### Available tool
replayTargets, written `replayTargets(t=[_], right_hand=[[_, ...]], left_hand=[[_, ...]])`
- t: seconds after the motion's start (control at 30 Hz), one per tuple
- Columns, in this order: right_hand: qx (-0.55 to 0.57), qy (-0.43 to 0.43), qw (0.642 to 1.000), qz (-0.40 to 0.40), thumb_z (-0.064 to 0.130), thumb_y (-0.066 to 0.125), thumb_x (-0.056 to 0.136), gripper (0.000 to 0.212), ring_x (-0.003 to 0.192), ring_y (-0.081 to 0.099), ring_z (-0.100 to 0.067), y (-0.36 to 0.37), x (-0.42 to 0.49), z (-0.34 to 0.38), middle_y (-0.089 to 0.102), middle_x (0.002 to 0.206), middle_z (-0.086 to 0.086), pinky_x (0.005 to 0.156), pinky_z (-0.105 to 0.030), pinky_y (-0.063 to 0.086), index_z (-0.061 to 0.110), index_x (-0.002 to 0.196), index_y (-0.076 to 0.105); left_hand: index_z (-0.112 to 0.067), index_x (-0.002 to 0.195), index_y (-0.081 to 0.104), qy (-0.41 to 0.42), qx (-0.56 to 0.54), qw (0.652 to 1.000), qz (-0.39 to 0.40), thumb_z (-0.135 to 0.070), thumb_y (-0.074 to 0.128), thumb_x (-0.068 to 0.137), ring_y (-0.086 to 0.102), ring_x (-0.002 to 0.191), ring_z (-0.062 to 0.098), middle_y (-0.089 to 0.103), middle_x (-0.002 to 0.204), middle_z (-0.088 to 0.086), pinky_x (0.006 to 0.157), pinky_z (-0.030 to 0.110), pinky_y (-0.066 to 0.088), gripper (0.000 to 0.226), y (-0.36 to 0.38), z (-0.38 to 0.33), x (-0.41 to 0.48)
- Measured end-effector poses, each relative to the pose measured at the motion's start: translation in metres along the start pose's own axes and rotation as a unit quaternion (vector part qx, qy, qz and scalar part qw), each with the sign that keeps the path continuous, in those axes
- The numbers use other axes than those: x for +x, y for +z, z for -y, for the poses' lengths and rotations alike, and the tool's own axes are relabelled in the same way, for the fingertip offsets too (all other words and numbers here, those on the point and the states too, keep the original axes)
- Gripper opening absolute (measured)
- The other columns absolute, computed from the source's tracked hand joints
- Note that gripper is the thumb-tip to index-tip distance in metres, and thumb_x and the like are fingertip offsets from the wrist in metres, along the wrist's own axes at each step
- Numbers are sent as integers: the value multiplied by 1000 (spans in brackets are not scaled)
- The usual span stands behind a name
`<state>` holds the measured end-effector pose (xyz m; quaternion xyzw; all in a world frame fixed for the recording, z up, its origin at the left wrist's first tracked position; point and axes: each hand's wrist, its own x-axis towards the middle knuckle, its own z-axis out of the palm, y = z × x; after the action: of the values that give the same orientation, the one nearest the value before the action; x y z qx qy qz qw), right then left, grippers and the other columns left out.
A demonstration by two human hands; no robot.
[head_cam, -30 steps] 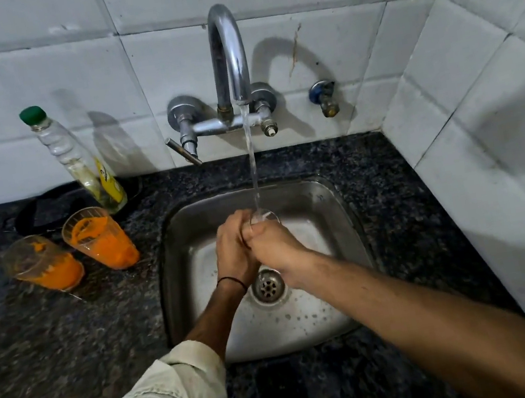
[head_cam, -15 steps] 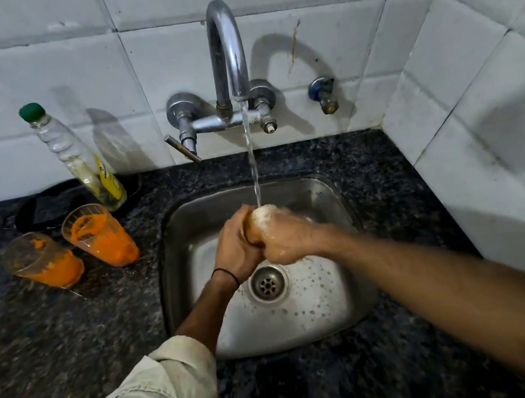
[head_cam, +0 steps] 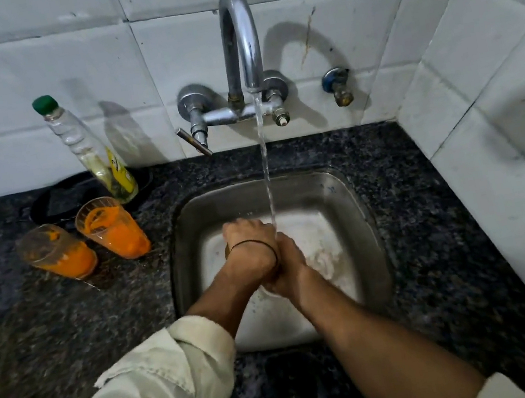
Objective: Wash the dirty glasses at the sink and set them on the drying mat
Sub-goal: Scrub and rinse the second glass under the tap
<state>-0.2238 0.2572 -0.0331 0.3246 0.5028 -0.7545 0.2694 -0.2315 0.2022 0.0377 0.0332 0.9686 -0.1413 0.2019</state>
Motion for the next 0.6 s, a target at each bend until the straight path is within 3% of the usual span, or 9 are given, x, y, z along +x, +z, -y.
replayTargets(t=[0.1,0.17,0.23,0.3,0.37,0.4,0.47,0.53,0.6], right_hand=[[-9,17,1000,-19,27,47,90,50,94,67,-33,3,8,-9,66,104,-26,82,-44,59,-8,125,56],[-151,-25,982,-108,34,58,87,40,85,70,-31,4,2,3,71,91,-17,71,-38,60,0,103,69],[-319,-114,931,-137,35,61,90,31,75,67,-25,5,-8,22,71,80,-8,58,-26,47,6,89,73],[-454,-224,857,-93,34,61,90,31,61,62,-19,4,-19,38,67,66,-2,51,-25,41,12,70,70],[-534,-319,783,-13,32,61,90,40,51,59,-16,3,-29,49,63,53,-1,52,-30,48,17,53,61],[-547,-341,764,27,32,62,91,43,50,61,-16,2,-31,53,63,51,0,55,-32,52,19,50,61],[-548,-364,748,88,34,60,94,44,52,64,-15,-2,-40,62,65,53,2,59,-34,55,22,52,62],[-576,-407,704,78,37,57,96,41,61,66,-15,-3,-47,70,68,60,2,73,-37,53,20,59,66],[-636,-413,651,28,32,57,95,28,81,68,-15,-2,-50,72,73,76,3,88,-37,45,23,71,68]], left_hand=[[-21,128,59,21,-22,999,26,-34,73,82,58,119,24,62,126,2,93,37,47,50,0,3,1],[-23,118,63,23,-108,992,58,-42,81,72,63,108,21,65,116,0,87,35,50,53,7,14,2],[-25,109,63,34,-226,971,71,-47,86,61,64,92,18,67,103,-2,81,32,54,57,23,25,4],[-23,104,63,57,-427,899,80,-33,89,62,65,89,13,70,94,-7,80,30,55,50,43,33,6],[-14,93,66,91,-628,765,105,-4,81,74,69,85,8,73,80,-8,76,20,54,26,51,35,-1],[-7,91,68,106,-697,700,114,6,75,77,69,86,11,74,80,-3,77,20,54,20,52,35,-5],[3,98,66,131,-752,641,83,15,69,78,69,90,19,72,89,15,82,23,56,23,55,33,-8],[0,101,64,88,-757,647,5,14,73,74,67,81,9,68,89,12,74,15,54,32,51,26,-7],[-9,103,61,33,-724,681,-106,7,77,74,59,72,-2,63,85,-4,65,5,46,37,49,16,0]])
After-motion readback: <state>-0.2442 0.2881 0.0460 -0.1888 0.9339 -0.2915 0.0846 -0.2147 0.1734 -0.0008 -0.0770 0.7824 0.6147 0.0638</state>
